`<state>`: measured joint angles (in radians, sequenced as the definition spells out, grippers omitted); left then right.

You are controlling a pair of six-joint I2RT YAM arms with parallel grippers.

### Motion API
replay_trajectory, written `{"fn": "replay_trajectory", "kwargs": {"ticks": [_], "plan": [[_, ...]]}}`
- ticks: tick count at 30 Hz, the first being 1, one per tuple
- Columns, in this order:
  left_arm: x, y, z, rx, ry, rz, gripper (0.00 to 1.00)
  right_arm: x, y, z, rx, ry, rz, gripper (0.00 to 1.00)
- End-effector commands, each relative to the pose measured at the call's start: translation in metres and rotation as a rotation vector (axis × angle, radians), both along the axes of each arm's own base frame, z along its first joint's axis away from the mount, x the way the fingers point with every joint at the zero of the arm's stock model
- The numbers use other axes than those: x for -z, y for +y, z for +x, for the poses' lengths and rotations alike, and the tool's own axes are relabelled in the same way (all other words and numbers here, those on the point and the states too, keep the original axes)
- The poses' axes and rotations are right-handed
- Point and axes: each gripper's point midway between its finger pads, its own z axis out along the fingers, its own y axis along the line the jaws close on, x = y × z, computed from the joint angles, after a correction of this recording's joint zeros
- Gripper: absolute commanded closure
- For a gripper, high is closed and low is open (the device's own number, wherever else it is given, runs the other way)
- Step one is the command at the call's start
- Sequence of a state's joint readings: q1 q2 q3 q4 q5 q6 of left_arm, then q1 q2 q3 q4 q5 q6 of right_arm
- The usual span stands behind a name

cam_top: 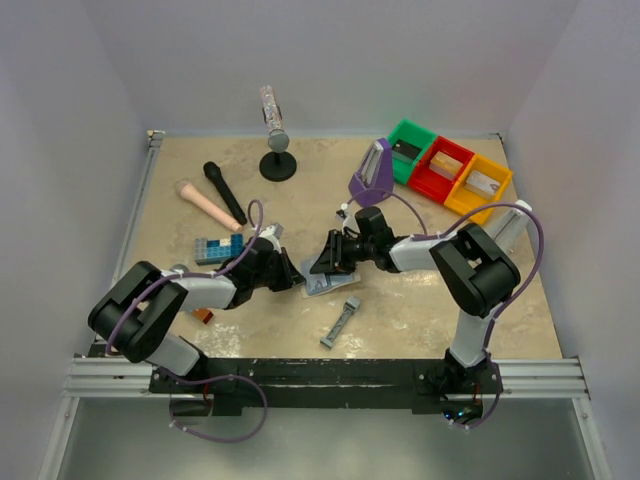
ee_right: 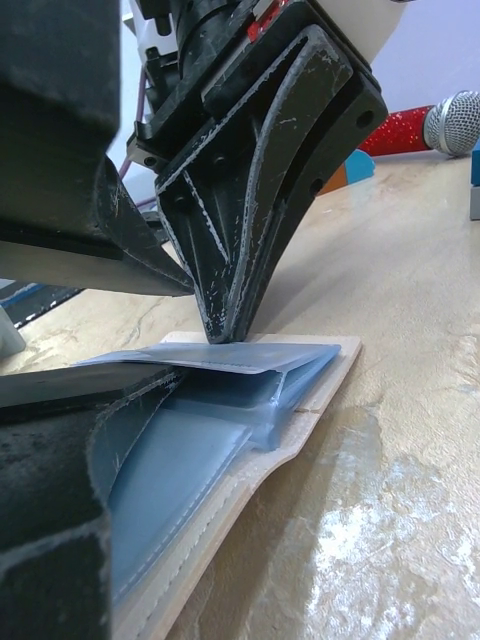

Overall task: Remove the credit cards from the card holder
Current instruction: Remove the credit card from the card holder.

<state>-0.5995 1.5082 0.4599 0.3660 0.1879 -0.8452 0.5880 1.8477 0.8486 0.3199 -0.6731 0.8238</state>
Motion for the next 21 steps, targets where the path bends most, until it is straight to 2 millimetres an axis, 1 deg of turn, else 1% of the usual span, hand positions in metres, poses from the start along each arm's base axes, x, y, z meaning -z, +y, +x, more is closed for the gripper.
{"fn": "replay_trajectory", "kwargs": {"ticks": [1,7,11,21], "plan": [[0.024,0.007,-0.022,0.043,0.078,0.055,1.00,-0.016,0.010,0.001,-0.048,-0.041,0.036,0.65],[0.030,0.012,-0.024,0.020,0.091,0.073,1.00,-0.020,0.002,-0.002,-0.047,-0.047,-0.010,0.66],[0.038,0.018,-0.026,-0.004,0.112,0.097,1.00,-0.024,-0.001,-0.004,-0.048,-0.062,-0.028,0.66],[0.047,0.024,-0.032,-0.025,0.136,0.103,1.00,-0.024,-0.007,-0.007,-0.041,-0.065,-0.042,0.67]]}}
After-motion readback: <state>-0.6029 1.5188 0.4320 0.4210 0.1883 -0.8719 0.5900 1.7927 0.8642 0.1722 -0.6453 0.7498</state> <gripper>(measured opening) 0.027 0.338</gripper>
